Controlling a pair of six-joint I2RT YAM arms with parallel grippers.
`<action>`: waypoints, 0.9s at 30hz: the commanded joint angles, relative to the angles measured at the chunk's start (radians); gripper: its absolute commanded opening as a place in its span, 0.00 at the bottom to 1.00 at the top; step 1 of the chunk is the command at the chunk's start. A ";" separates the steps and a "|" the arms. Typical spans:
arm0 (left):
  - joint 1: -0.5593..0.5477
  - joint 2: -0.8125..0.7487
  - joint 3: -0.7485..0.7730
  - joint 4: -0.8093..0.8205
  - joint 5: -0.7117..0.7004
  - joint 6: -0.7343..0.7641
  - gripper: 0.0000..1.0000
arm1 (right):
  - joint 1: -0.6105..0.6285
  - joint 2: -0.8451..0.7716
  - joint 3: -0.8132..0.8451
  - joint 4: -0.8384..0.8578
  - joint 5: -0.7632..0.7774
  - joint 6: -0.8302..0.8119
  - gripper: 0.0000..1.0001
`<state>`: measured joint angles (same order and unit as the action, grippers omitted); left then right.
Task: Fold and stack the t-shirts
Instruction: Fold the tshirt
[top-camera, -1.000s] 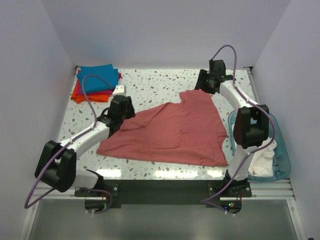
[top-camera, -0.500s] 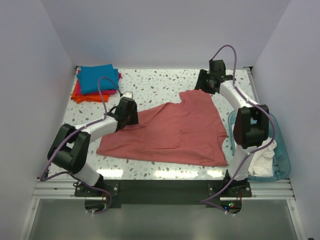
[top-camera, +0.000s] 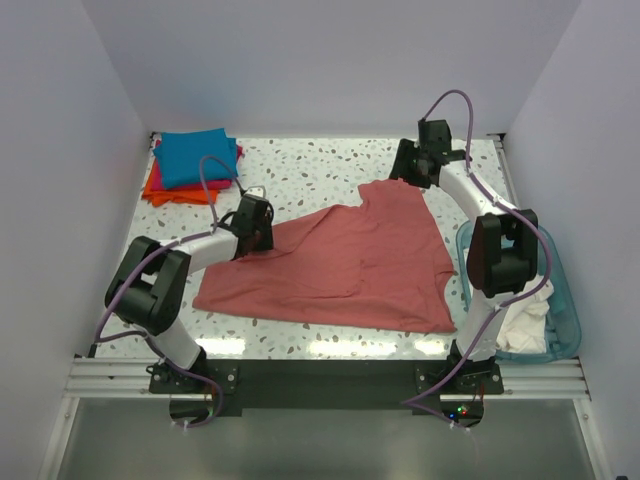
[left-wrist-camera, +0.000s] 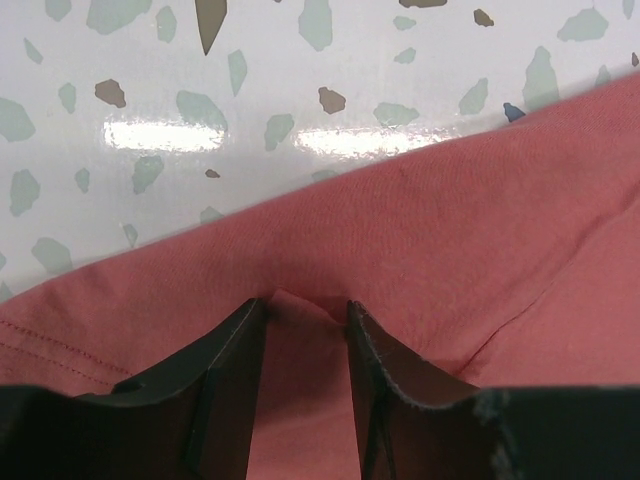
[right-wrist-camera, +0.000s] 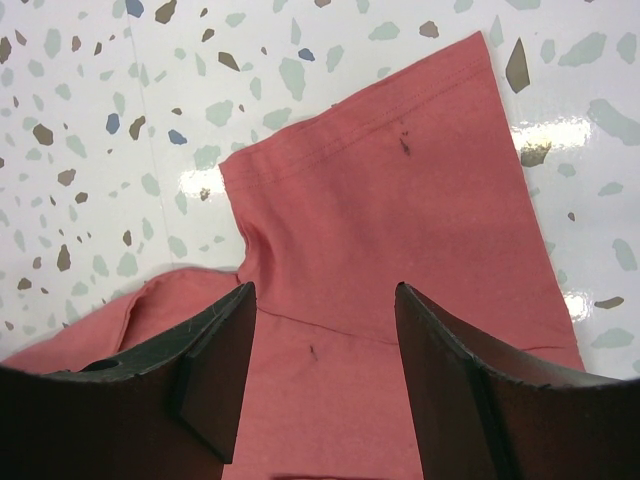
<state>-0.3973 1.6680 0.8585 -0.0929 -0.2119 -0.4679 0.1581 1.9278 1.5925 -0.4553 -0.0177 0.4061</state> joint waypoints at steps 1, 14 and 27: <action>0.009 -0.008 0.028 0.045 0.014 0.008 0.41 | 0.001 -0.058 -0.005 0.024 0.015 -0.009 0.61; 0.015 -0.070 0.042 0.028 0.016 0.000 0.07 | 0.003 -0.030 0.023 -0.003 0.044 -0.023 0.62; 0.090 0.004 0.267 -0.008 -0.092 -0.014 0.00 | -0.037 0.226 0.262 -0.075 0.116 -0.029 0.63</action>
<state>-0.3367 1.6424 1.0477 -0.1139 -0.2470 -0.4721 0.1432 2.1082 1.7721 -0.5011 0.0494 0.3901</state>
